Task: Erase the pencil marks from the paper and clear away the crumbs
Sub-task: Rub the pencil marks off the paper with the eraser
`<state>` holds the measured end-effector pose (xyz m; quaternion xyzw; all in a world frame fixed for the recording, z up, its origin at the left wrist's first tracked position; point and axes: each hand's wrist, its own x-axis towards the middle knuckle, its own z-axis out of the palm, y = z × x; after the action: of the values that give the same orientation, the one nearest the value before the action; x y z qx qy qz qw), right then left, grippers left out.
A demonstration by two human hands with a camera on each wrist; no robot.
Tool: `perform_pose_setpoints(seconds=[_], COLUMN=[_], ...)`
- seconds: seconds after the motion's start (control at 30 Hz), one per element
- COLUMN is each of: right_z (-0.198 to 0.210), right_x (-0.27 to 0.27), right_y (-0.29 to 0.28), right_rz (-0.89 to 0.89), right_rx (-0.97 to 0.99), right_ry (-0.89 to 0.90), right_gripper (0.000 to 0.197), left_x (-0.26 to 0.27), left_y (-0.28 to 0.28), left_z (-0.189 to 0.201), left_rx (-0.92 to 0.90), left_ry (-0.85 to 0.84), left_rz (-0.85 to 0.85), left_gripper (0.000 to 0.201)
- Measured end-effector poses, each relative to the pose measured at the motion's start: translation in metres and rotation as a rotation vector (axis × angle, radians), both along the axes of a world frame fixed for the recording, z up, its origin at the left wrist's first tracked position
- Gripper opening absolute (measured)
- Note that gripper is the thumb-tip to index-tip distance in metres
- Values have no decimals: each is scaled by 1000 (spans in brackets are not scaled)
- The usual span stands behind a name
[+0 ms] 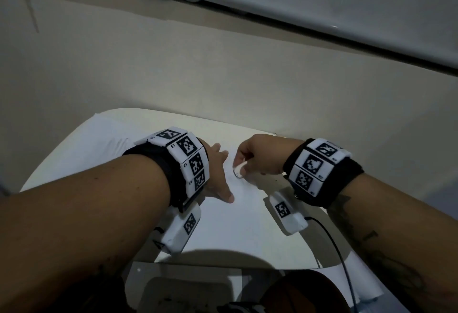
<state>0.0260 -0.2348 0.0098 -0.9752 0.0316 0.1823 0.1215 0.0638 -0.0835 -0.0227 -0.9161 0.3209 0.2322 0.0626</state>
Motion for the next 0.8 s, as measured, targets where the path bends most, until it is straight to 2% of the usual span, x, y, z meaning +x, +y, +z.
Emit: perform_pose_setpoints(seconds=[0.07, 0.13, 0.23, 0.3, 0.4, 0.53, 0.7, 0.73, 0.8], right_z=[3, 6, 10, 10, 2, -1, 9, 11, 13], right_x=[-8, -8, 2, 7, 13, 13, -1, 1, 10], right_y=[-3, -7, -12, -10, -1, 7, 9, 8, 5], right_rz=[29, 11, -104, -136, -90, -3, 109, 108, 62], right_rx=[-7, 19, 79, 75, 52, -86, -167, -174, -165], right_ry=[79, 37, -139, -149, -110, -94, 105, 110, 8], right_gripper=[12, 12, 16, 16, 15, 16, 14, 13, 16], left_x=[5, 8, 8, 11, 14, 13, 11, 10, 9], left_y=[-3, -3, -1, -1, -5, -6, -5, -5, -5], left_z=[-1, -1, -7, -11, -14, -14, -12, -13, -12], left_rx=[81, 74, 47, 53, 79, 80, 95, 101, 112], left_ry=[-33, -31, -82, -95, -120, -129, -134, -131, -122], left_rz=[-33, -50, -75, -74, -98, -110, -100, -93, -86], left_gripper=[120, 121, 107, 99, 98, 100, 112, 114, 117])
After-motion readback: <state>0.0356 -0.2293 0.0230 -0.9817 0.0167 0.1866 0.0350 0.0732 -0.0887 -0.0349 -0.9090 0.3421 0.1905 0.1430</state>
